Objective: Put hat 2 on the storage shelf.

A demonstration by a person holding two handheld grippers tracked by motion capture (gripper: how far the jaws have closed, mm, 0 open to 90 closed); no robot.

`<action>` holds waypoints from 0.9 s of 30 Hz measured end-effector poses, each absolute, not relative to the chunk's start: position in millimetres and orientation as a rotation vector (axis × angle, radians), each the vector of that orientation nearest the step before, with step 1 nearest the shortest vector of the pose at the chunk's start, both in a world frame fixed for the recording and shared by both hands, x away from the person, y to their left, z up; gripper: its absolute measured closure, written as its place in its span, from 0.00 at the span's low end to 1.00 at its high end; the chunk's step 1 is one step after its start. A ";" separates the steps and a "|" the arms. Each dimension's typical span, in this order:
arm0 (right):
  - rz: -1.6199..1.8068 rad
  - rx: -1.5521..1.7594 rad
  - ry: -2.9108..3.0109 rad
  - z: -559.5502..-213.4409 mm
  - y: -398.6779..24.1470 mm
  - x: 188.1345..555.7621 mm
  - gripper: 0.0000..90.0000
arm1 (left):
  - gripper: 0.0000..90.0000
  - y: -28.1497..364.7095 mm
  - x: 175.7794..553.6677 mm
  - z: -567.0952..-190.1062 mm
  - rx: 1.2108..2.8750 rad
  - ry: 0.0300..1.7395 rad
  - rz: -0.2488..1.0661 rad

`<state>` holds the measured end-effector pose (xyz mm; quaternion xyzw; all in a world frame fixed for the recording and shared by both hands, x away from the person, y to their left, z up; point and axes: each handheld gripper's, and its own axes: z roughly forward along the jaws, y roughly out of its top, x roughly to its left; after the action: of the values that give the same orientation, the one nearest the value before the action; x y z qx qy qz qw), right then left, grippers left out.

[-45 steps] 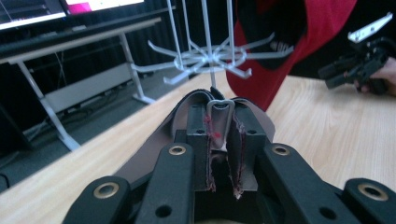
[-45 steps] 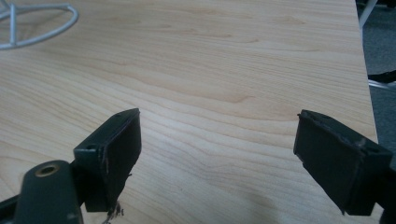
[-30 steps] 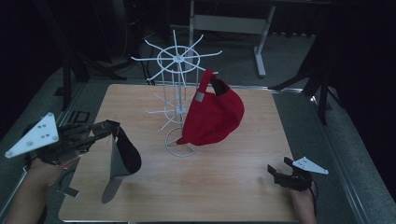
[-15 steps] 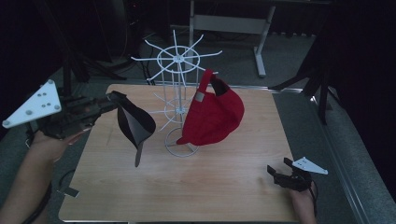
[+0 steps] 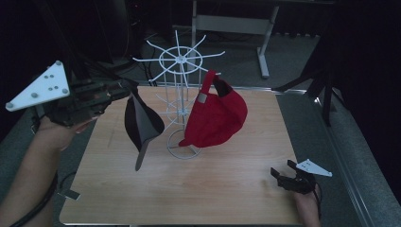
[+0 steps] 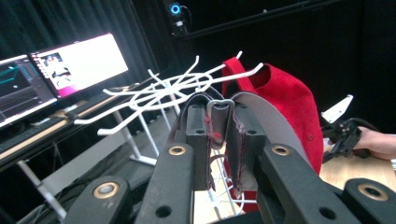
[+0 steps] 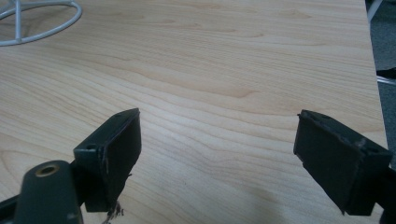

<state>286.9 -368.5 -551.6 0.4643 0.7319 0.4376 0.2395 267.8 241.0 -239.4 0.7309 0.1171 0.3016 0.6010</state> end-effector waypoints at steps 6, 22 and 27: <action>1.194 1.279 2.007 -552.7 -368.7 287.1 0.17 | 0.90 228.4 275.3 -223.3 1.695 0.257 0.707; 1.196 1.284 2.016 -553.7 -369.5 287.0 0.17 | 0.89 194.3 281.0 -212.8 1.702 0.241 0.636; 1.190 1.288 2.022 -554.1 -369.4 287.7 0.17 | 0.89 192.6 278.9 -220.6 1.716 0.230 0.609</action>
<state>287.7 -369.4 -554.1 0.4682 0.7352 0.4325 0.2307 278.9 192.6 -220.6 0.7424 0.0995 0.2636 0.6079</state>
